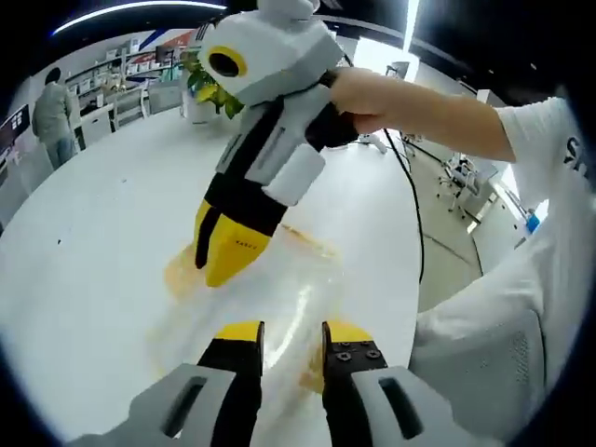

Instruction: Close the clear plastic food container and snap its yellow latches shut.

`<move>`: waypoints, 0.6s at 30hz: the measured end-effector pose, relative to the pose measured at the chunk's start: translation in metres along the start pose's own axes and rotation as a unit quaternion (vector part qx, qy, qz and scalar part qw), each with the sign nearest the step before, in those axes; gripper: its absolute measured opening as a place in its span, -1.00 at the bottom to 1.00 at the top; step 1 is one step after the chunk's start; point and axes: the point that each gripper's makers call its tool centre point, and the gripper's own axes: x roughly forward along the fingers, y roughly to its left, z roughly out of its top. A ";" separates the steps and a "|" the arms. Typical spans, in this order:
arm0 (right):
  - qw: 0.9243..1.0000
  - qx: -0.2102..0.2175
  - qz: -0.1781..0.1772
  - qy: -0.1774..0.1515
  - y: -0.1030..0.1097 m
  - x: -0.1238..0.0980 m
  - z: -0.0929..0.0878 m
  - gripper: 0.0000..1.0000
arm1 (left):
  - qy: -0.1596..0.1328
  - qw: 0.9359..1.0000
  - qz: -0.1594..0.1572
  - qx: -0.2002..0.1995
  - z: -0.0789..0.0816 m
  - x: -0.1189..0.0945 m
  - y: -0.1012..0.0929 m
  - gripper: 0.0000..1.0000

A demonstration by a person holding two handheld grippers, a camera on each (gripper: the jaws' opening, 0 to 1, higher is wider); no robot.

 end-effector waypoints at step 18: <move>0.992 -0.086 0.035 0.085 0.002 0.012 -0.020 -0.42 | 0.005 0.978 0.048 0.201 -0.011 0.004 -0.010 -0.36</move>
